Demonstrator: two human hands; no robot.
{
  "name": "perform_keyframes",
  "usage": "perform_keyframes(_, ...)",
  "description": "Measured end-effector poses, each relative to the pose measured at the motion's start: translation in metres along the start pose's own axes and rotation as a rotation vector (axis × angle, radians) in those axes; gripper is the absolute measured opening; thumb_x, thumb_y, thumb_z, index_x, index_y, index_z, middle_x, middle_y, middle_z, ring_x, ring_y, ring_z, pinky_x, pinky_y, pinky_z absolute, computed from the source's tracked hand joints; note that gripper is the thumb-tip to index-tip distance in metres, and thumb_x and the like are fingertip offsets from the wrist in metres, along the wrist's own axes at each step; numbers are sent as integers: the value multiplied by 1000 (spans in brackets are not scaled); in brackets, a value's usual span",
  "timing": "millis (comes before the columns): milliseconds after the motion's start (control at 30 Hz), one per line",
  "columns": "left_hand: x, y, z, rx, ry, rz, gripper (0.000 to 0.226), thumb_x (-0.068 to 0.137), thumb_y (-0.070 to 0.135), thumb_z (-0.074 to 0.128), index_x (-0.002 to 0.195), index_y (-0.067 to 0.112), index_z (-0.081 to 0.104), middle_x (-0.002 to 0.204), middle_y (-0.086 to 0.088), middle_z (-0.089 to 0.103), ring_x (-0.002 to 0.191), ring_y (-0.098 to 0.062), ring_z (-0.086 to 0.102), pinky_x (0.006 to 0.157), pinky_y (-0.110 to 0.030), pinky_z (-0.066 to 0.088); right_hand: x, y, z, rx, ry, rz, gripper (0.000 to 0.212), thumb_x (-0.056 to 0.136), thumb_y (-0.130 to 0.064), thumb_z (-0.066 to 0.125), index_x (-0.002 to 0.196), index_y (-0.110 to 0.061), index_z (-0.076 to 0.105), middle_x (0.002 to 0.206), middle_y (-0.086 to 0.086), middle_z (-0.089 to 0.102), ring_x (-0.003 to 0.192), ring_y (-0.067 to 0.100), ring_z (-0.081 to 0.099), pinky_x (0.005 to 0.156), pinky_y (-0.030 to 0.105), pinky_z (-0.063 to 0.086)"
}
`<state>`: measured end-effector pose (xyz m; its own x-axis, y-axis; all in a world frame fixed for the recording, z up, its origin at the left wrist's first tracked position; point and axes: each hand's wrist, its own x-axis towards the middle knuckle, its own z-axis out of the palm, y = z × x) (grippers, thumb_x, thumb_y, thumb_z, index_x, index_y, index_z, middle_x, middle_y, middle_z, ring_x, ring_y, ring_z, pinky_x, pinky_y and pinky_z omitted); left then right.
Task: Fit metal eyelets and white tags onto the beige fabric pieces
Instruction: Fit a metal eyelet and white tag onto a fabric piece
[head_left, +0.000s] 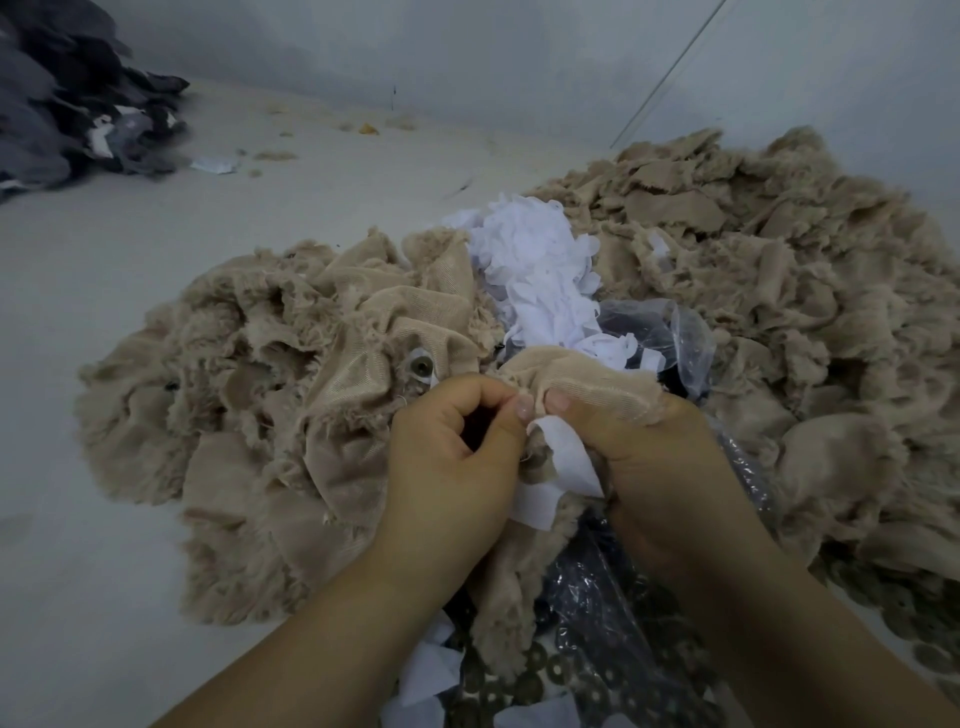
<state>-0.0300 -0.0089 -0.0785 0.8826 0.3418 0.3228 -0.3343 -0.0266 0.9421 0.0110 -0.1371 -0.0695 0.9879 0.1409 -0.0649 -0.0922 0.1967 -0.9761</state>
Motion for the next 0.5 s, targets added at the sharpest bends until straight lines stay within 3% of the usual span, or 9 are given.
perform_keyframes(167, -2, 0, 2, 42, 41, 41, 16, 86, 12, 62, 71, 11, 67, 65, -6, 66, 62, -20, 63, 61, -34, 55, -1, 2, 3, -1, 28, -23, 61, 52, -35, 79, 103, -1, 73, 98, 18, 76, 91, 35, 74, 86, 52, 57)
perform_keyframes(300, -2, 1, 1, -25, 36, 17, 20, 94, -4, 57, 75, 0, 64, 65, -5, 66, 57, -3, 61, 55, -15, 48, -3, -2, 1, -66, 31, -64, 35, 59, -31, 80, 88, -10, 78, 89, 13, 77, 82, 30, 75, 71, 43, 62)
perform_keyframes(367, -2, 1, 2, -40, 44, 16, 19, 94, -3, 57, 77, -2, 65, 68, -9, 67, 58, -4, 62, 56, -15, 49, -4, -3, -1, -122, 12, -112, 24, 69, -25, 81, 89, -11, 79, 88, 9, 78, 82, 27, 76, 69, 41, 62)
perform_keyframes(500, -2, 2, 2, -6, 48, 35, 19, 94, -3, 57, 78, -1, 65, 70, -9, 67, 58, -3, 62, 56, -14, 49, -7, -5, 1, -155, -8, -176, 22, 73, -21, 79, 94, -13, 79, 88, 6, 78, 83, 24, 76, 71, 38, 62)
